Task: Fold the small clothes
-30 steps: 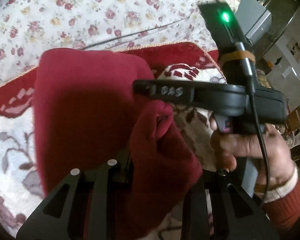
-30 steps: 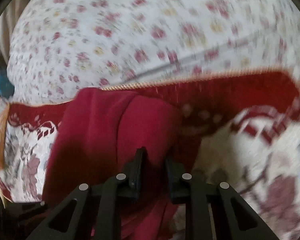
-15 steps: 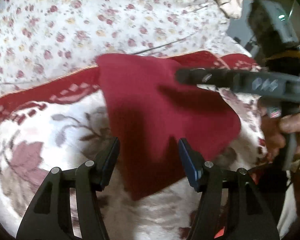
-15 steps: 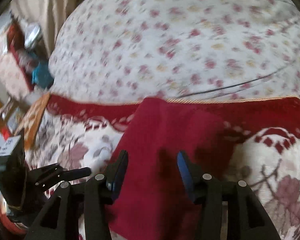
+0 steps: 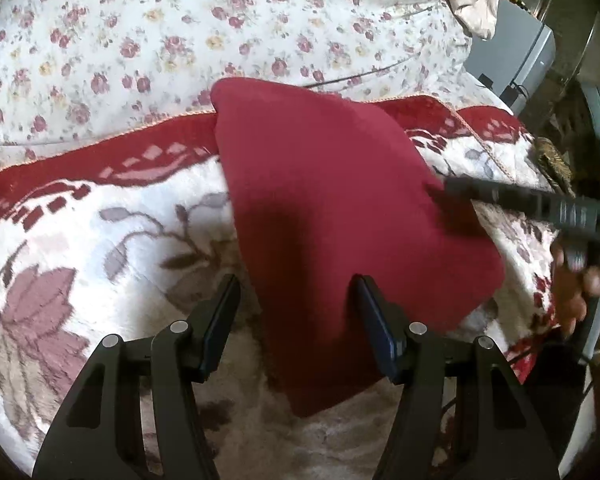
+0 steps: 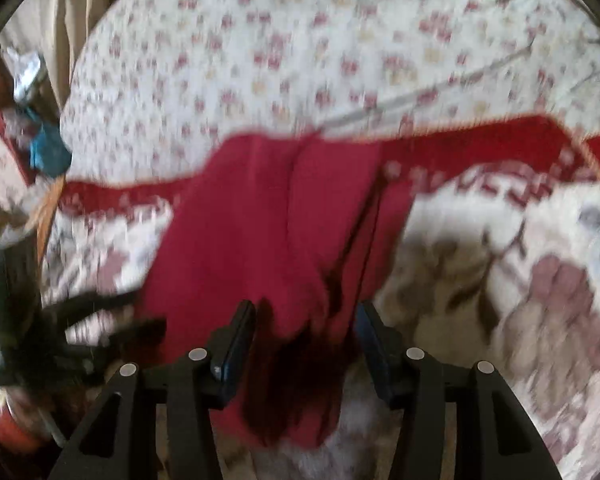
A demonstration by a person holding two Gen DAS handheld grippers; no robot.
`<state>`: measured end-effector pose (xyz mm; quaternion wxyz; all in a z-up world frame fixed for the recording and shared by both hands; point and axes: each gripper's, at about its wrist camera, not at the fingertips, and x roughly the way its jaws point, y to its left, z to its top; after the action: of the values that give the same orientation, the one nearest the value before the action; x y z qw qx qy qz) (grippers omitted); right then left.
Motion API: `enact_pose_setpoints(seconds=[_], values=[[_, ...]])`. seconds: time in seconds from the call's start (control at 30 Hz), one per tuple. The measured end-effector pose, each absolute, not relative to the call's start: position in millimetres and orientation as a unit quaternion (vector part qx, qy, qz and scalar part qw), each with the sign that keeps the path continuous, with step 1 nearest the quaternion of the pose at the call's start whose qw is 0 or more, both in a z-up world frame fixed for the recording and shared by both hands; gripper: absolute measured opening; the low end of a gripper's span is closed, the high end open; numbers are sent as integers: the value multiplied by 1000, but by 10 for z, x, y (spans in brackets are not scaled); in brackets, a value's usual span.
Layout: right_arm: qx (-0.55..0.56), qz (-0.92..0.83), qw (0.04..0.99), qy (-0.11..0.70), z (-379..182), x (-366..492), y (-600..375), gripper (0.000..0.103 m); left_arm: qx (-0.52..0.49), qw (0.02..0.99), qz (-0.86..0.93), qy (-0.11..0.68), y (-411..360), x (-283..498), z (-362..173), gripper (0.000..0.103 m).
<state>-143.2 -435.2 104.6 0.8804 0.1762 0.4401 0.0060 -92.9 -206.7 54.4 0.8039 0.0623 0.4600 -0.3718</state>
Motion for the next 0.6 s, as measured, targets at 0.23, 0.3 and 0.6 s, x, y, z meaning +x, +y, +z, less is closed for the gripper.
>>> enact_pose_setpoints(seconds=[0.23,0.3,0.6], values=[[183,-26,872,453,852,-1025,-4400,24,69,806,-369,458,-2114,-911,520,61],[171,-28,881,440,885,-1081,-4348,14,73,806,-370,456,-2112,-913,518,61],[191,-53,880,431,689,-1261,-4515,7,68,802,-372,462,-2118,-877,469,61]])
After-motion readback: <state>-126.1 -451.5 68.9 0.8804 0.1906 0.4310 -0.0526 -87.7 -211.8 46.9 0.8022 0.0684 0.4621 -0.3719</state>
